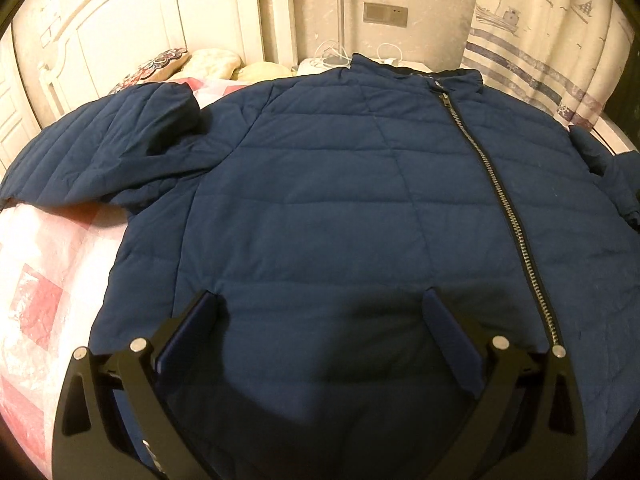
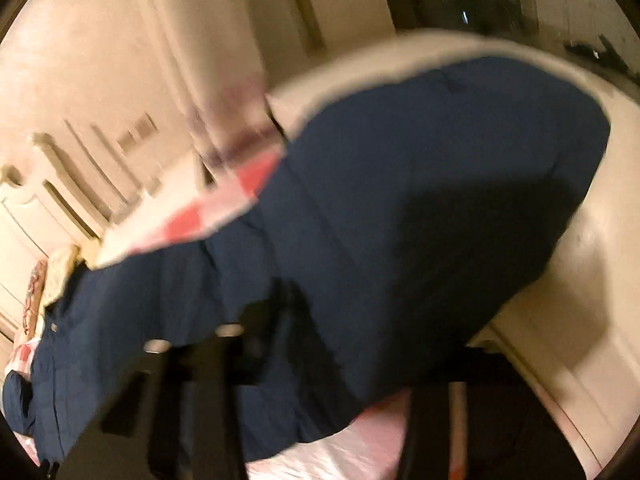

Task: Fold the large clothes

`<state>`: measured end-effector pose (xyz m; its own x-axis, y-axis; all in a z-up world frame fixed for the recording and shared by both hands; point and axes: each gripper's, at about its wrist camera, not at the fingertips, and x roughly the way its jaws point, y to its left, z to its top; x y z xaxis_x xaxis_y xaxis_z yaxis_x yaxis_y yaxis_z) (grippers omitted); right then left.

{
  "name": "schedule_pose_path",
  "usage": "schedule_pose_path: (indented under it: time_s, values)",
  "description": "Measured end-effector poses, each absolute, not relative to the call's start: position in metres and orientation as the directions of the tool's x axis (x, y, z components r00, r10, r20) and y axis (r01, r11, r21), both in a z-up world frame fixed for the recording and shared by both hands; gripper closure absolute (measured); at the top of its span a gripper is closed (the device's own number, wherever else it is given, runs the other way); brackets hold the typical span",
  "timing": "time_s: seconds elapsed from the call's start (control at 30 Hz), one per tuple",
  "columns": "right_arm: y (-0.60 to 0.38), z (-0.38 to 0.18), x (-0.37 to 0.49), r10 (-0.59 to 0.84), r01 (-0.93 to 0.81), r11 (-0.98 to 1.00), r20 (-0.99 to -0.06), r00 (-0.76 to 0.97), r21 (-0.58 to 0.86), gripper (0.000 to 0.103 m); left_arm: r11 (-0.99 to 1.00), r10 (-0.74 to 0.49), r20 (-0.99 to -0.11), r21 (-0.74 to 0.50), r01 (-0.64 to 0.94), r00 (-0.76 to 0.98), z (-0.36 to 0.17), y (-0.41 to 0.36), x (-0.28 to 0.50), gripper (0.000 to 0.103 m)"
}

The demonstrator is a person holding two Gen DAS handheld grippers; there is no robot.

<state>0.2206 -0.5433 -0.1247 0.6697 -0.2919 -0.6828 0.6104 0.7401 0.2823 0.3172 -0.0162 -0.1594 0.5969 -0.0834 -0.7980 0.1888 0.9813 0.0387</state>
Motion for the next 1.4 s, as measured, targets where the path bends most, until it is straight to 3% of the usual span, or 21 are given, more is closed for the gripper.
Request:
schedule_pose_path:
  time_s: [0.1,0.23,0.33,0.43,0.47,0.53,0.6,0.67,0.73,0.83,1.0,1.13,1.27,1.4]
  values:
    - [-0.504,-0.092,0.226,-0.288,0.492,0.841,-0.582,0.76,0.227,0.075,0.982,-0.082,-0.798,0.037,0.185,0.597,-0.16,-0.017,0.318,0.002]
    - [-0.425,-0.058,0.243,-0.151,0.253,0.958,-0.507,0.849,0.138,0.075,0.982,-0.082,-0.798,0.037,0.184,0.597,-0.16,-0.017,0.319,0.002]
    - [-0.357,-0.057,0.259,0.002,0.049,0.995,-0.521,0.854,0.083,0.074,0.982,-0.082,-0.798,0.036,0.184,0.597,-0.16,-0.017,0.318,0.002]
    - [-0.288,-0.084,0.271,0.144,-0.149,0.988,-0.63,0.763,0.045,0.072,0.982,-0.082,-0.798,0.036,0.184,0.597,-0.16,-0.017,0.318,0.002]
    - [-0.265,-0.102,0.276,0.151,-0.202,0.979,-0.691,0.707,0.007,0.07,0.982,-0.083,-0.798,0.036,0.184,0.597,-0.16,-0.017,0.318,0.002]
    - [-0.231,-0.138,0.28,0.101,-0.281,0.955,-0.797,0.596,-0.09,0.038,0.982,-0.082,-0.798,0.036,0.184,0.597,-0.16,-0.017,0.318,0.002]
    - [-0.225,-0.14,0.273,0.081,-0.295,0.947,-0.789,0.609,-0.13,0.031,0.982,-0.084,-0.798,0.036,0.186,0.597,-0.159,-0.016,0.318,0.002]
    - [-0.24,-0.129,0.268,0.139,-0.296,0.954,-0.815,0.562,-0.041,0.024,0.981,-0.079,-0.803,0.041,0.187,0.59,-0.158,-0.017,0.319,0.002]
    - [-0.267,-0.11,0.251,0.186,-0.255,0.966,-0.805,0.563,0.045,0.021,0.982,-0.076,-0.816,0.04,0.187,0.573,-0.147,-0.023,0.318,0.003]
    - [-0.313,-0.083,0.209,0.234,-0.217,0.968,-0.747,0.622,0.122,0.021,0.967,-0.129,-0.764,0.045,0.252,0.632,-0.115,-0.048,0.309,0.003]
    - [-0.372,-0.084,0.164,0.258,-0.071,0.955,-0.683,0.684,0.289,0.021,0.853,-0.3,-0.683,0.121,0.508,0.666,-0.06,-0.164,0.294,0.002]
    - [-0.353,-0.095,0.137,0.271,-0.084,0.953,-0.69,0.671,0.292,0.021,0.708,-0.407,-0.685,0.182,0.683,0.604,-0.04,-0.268,0.292,0.002]
    - [-0.315,-0.114,0.137,0.279,-0.139,0.958,-0.715,0.641,0.249,0.021,0.581,-0.402,-0.747,0.238,0.779,0.529,-0.044,-0.362,0.293,0.002]
    - [-0.293,-0.125,0.139,0.223,-0.155,0.975,-0.743,0.632,0.16,0.021,0.496,-0.234,-0.795,0.398,0.772,0.56,-0.09,-0.418,0.304,0.004]
